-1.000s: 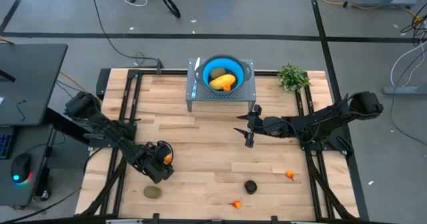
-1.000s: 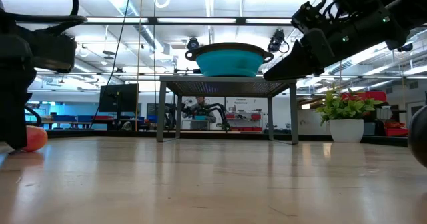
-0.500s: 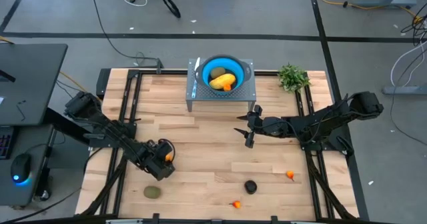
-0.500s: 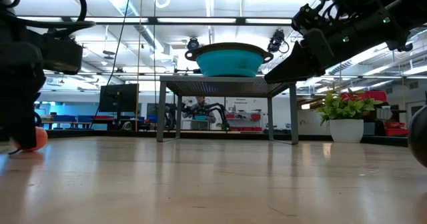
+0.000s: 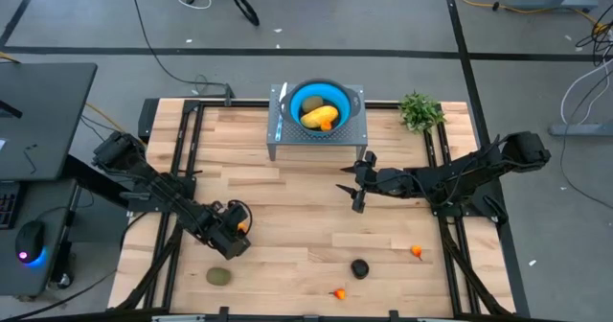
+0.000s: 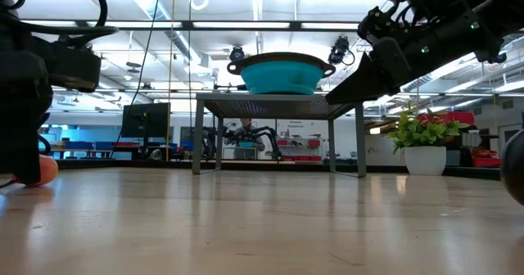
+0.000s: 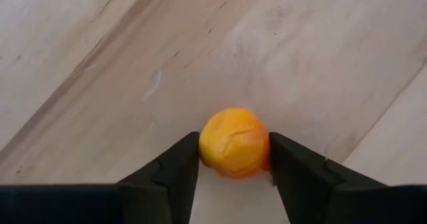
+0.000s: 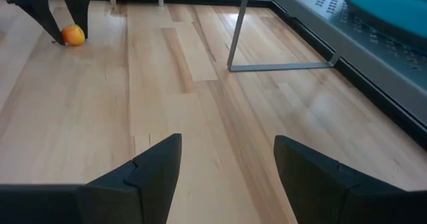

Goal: Pick & Place Fruit
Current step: Put the orange pear into the blue strainer bowl

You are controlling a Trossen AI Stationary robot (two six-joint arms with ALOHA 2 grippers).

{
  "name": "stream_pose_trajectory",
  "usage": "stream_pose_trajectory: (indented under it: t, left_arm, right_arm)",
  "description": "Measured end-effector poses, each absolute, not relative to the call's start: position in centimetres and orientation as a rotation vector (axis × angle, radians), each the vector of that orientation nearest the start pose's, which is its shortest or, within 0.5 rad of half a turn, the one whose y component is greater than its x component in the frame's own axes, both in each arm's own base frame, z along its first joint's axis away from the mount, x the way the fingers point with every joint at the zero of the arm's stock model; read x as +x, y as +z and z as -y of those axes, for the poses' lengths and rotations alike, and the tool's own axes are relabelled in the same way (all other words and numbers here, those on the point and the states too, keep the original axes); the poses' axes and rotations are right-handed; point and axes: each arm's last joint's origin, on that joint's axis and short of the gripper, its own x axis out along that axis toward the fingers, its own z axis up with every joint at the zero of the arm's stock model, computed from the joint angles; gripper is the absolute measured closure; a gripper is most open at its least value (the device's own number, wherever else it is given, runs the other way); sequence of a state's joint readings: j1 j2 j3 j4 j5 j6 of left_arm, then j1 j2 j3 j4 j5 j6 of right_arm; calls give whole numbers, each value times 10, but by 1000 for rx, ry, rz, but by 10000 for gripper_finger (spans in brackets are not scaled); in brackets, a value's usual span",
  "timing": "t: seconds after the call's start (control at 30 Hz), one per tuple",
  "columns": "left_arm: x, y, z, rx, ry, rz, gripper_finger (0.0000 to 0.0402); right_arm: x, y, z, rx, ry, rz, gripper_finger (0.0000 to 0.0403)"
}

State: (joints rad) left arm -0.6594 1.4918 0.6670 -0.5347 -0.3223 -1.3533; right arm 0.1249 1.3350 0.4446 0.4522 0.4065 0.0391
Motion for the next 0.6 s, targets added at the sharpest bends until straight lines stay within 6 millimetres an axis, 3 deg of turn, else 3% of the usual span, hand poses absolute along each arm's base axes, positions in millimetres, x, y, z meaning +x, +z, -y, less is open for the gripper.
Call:
stream_pose_trajectory:
  t: [0.6]
  left_arm:
    - [198,137,135,-534,443,-1036,233]
  right_arm:
    - [244,167,-19,-71,-286,-418,153]
